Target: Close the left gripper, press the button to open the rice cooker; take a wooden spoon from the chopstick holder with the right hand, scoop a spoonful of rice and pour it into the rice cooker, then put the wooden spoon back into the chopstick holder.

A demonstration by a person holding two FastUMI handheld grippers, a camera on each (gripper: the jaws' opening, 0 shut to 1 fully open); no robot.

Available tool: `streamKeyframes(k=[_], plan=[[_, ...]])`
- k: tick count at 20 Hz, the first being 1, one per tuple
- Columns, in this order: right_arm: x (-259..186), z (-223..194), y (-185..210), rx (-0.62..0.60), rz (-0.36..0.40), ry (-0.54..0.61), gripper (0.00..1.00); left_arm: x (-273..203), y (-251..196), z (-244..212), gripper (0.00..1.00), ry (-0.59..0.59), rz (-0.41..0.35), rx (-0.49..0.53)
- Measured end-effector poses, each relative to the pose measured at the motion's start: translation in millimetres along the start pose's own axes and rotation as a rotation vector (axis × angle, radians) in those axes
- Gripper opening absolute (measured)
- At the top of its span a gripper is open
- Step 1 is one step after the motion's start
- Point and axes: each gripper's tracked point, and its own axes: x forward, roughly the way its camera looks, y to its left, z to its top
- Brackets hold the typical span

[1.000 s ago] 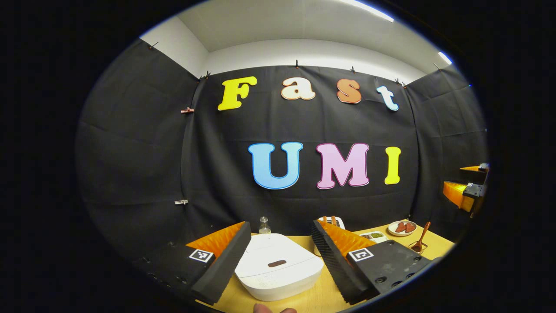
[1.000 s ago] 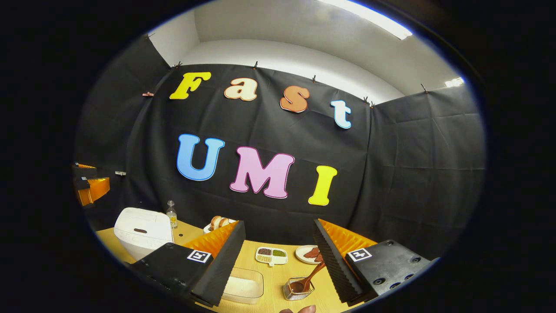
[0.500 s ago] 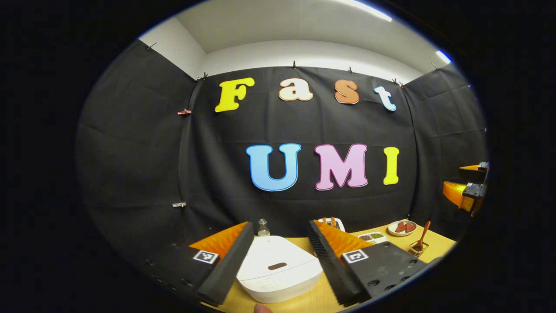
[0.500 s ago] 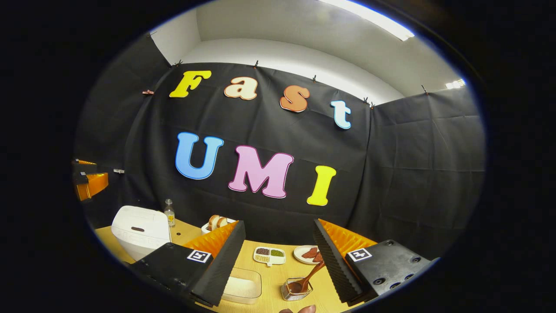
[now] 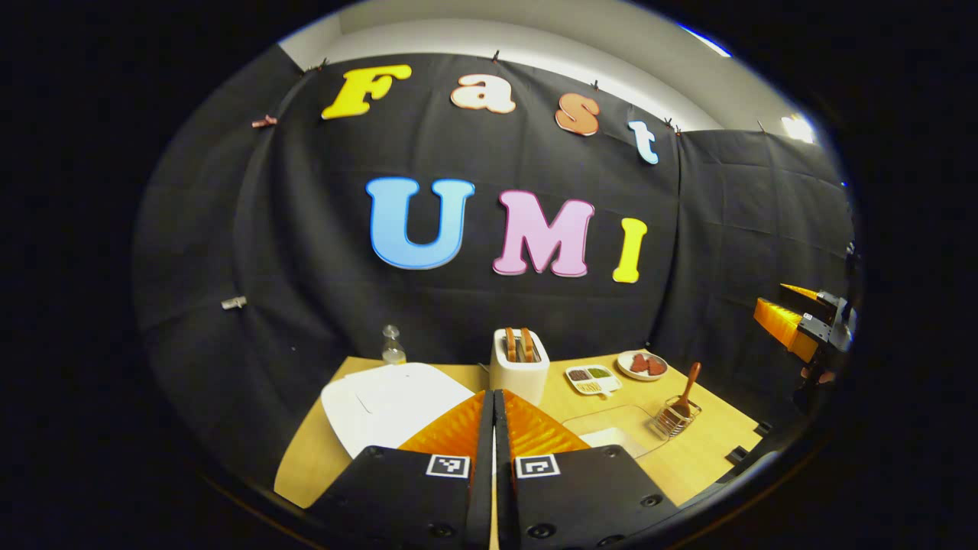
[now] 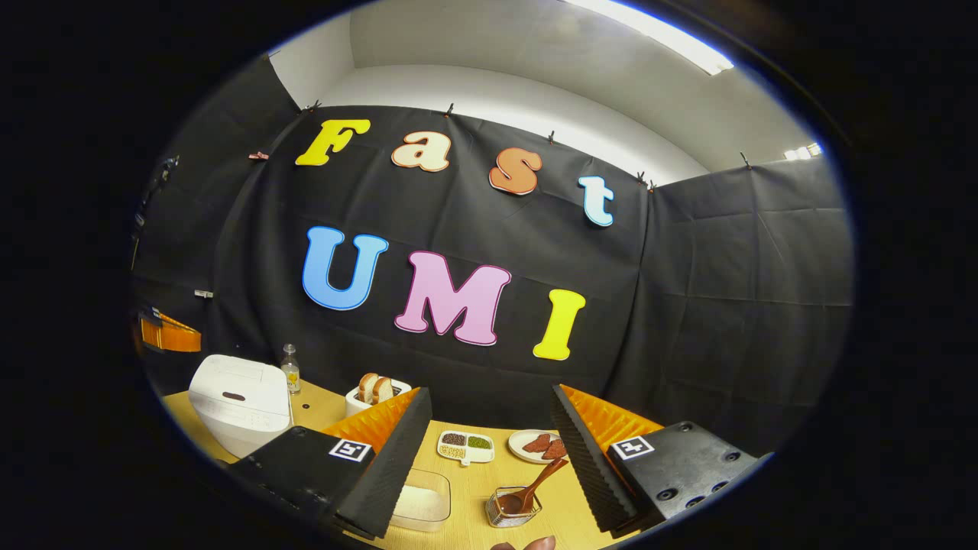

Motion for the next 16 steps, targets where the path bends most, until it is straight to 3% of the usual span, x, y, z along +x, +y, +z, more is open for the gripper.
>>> streamKeyframes(k=[6, 10, 16], plan=[[2.5, -11.6, -10.9, -0.002, -0.026, 0.025, 0.98, 58.3, 64.8, -44.4, 0.08, 0.242, 0.002, -0.013], [4.5, -18.5, -18.5, -0.002, -0.047, 0.040, 0.98, 87.0, 68.6, -72.2, 0.08, 0.343, -0.046, -0.069], [9.2, -26.0, -26.2, -0.004, -0.080, 0.059, 0.98, 104.2, 73.5, -99.6, 0.08, 0.423, -0.038, -0.098]])
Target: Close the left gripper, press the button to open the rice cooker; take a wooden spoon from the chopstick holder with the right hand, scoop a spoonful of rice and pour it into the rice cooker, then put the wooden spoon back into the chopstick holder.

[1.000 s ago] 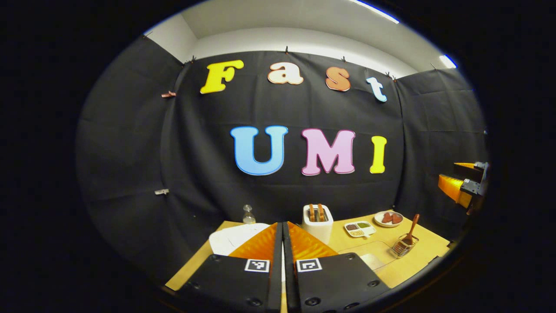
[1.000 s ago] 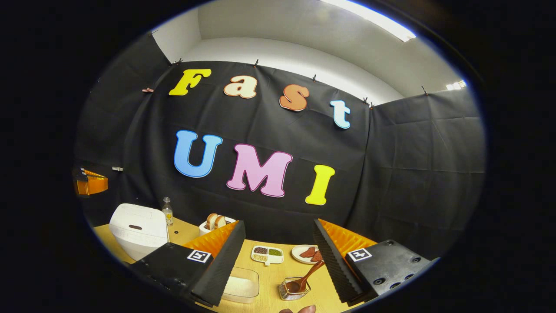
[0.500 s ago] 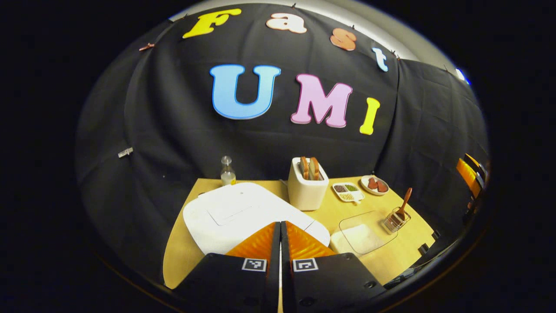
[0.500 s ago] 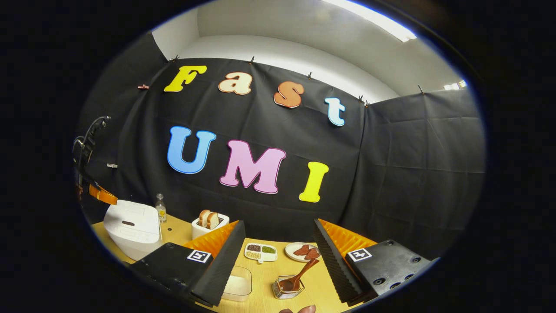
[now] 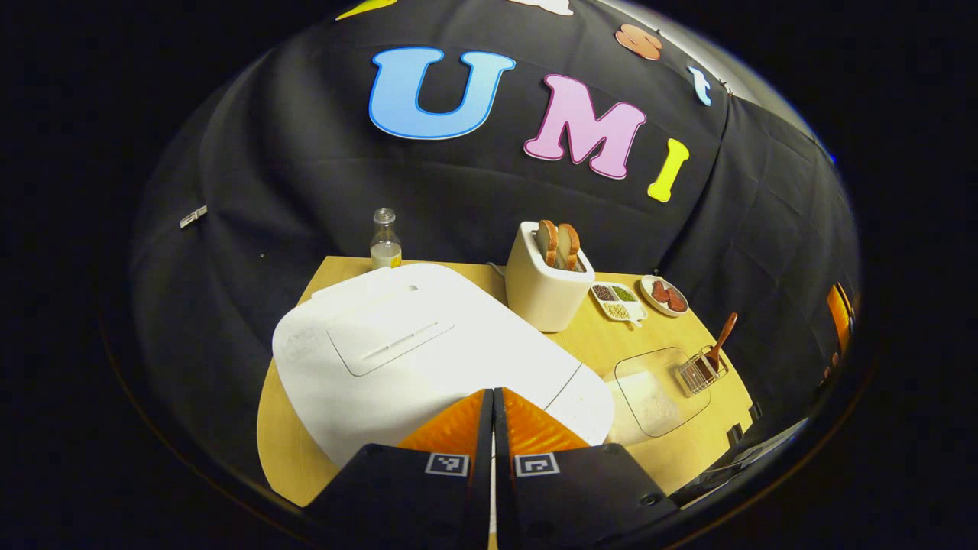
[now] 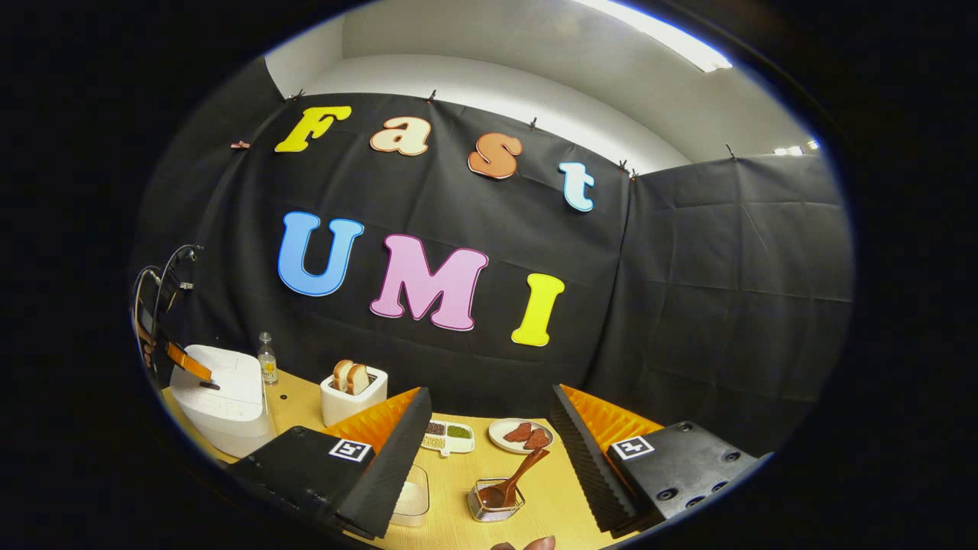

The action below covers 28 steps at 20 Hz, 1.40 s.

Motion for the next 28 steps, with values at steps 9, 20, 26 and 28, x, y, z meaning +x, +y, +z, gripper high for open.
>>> streamKeyframes(k=[9, 20, 26, 28], plan=[[14.3, -6.3, 13.1, -0.010, 0.022, 0.018, 0.98, 1.0, -1.8, -0.2, 0.08, -0.001, 0.006, 0.043], [9.4, -3.9, 12.7, -0.010, 0.016, 0.003, 0.98, -108.0, 18.4, 135.4, 0.99, -0.697, 0.330, 0.258], [9.7, -15.9, 5.6, 0.025, 0.033, 0.026, 0.98, -129.9, -17.2, 124.6, 0.98, -0.748, 0.257, 0.181], [12.6, -34.5, 6.9, 0.071, 0.086, 0.077, 0.98, -134.6, -28.6, 116.0, 0.99, -0.731, 0.261, 0.158]])
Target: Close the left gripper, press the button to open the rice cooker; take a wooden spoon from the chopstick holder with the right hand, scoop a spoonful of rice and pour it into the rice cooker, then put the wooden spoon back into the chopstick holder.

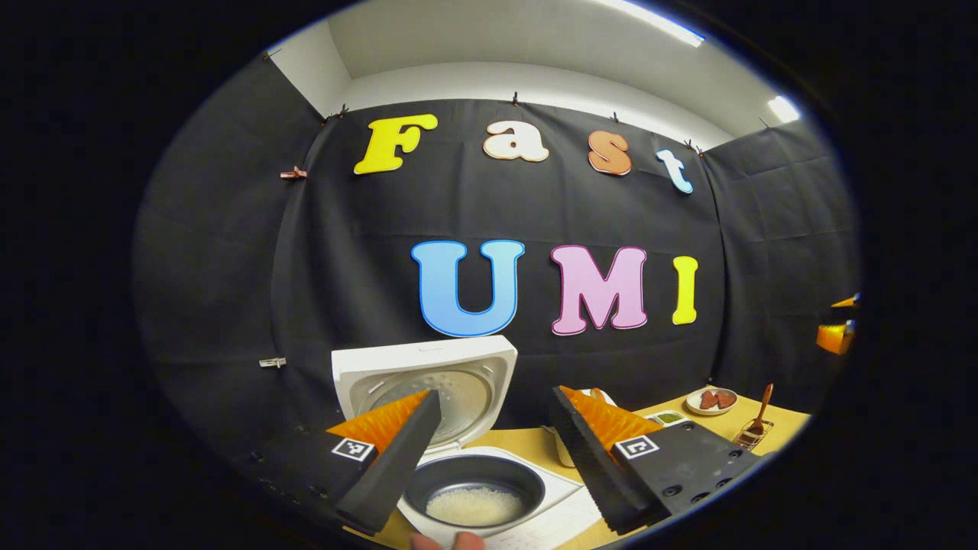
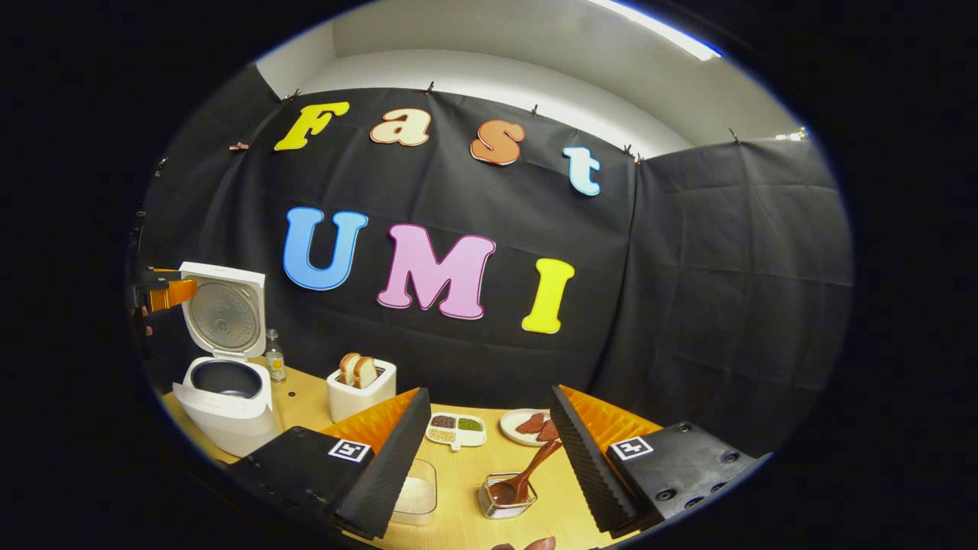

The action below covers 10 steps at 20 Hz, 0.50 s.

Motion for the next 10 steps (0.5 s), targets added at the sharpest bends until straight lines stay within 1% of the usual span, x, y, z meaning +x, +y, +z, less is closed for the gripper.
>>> streamKeyframes(k=[1, 2, 6, 10], plan=[[3.1, -11.1, -4.5, 0.026, 0.021, 0.031, 0.98, -5.1, -5.5, -0.5, 0.98, 0.014, 0.002, -0.017], [6.9, -22.9, -11.5, 0.049, 0.025, 0.064, 0.98, -10.0, -13.0, -0.3, 0.99, 0.022, 0.007, -0.034], [29.4, -69.6, -47.2, 0.138, 0.011, 0.148, 0.98, -24.5, -28.8, 4.3, 0.98, 0.024, 0.057, -0.048], [55.1, -120.3, -75.1, 0.165, 0.041, 0.221, 0.98, -31.0, -50.6, 3.4, 0.98, 0.040, 0.091, -0.063]])
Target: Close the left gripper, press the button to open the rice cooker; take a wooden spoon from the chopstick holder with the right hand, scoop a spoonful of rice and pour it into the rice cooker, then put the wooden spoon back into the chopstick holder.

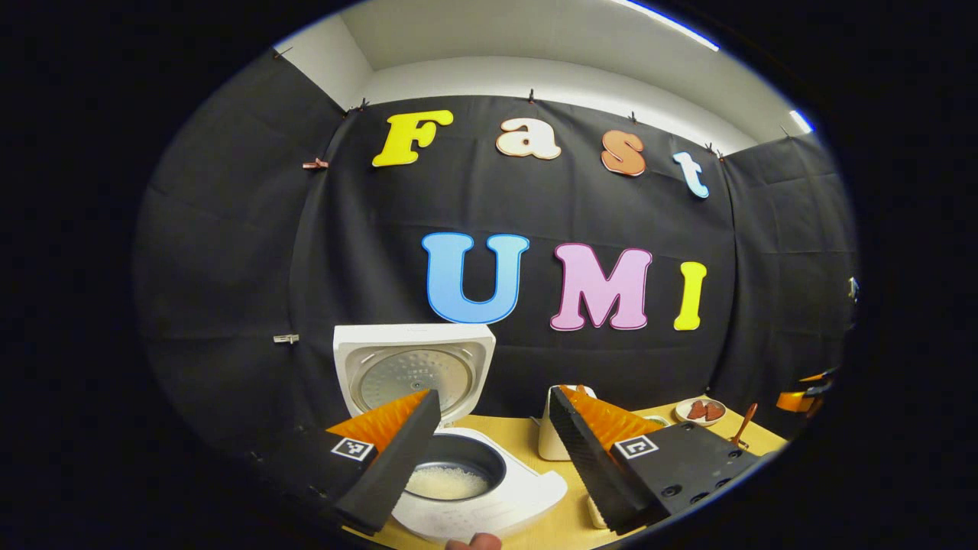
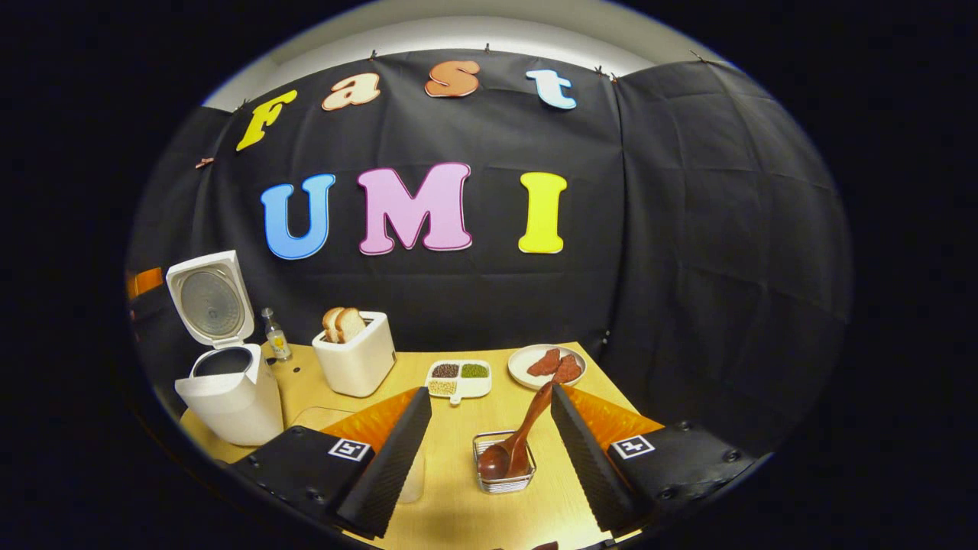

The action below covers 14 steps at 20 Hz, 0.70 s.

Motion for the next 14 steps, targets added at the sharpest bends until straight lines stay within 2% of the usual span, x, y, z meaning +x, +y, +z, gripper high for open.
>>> streamKeyframes(k=[5, 7, 10, 13, 14], plan=[[50.5, -42.5, -33.5, 0.080, 0.049, 0.095, 0.96, -9.8, -24.1, -11.9, 0.98, 0.048, 0.042, -0.019], [72.1, -61.2, -40.1, 0.101, 0.080, 0.142, 0.92, -13.9, -29.7, -13.1, 0.99, 0.058, 0.067, -0.007], [104.7, -90.8, -45.3, 0.132, 0.113, 0.216, 0.80, -19.4, -40.3, -16.0, 0.99, 0.073, 0.101, 0.015], [127.2, -115.7, -44.1, 0.169, 0.140, 0.282, 0.78, -23.6, -52.2, -18.4, 0.99, 0.082, 0.128, 0.027], [132.6, -122.8, -42.9, 0.180, 0.144, 0.297, 0.70, -24.8, -54.7, -19.6, 0.99, 0.083, 0.137, 0.037]])
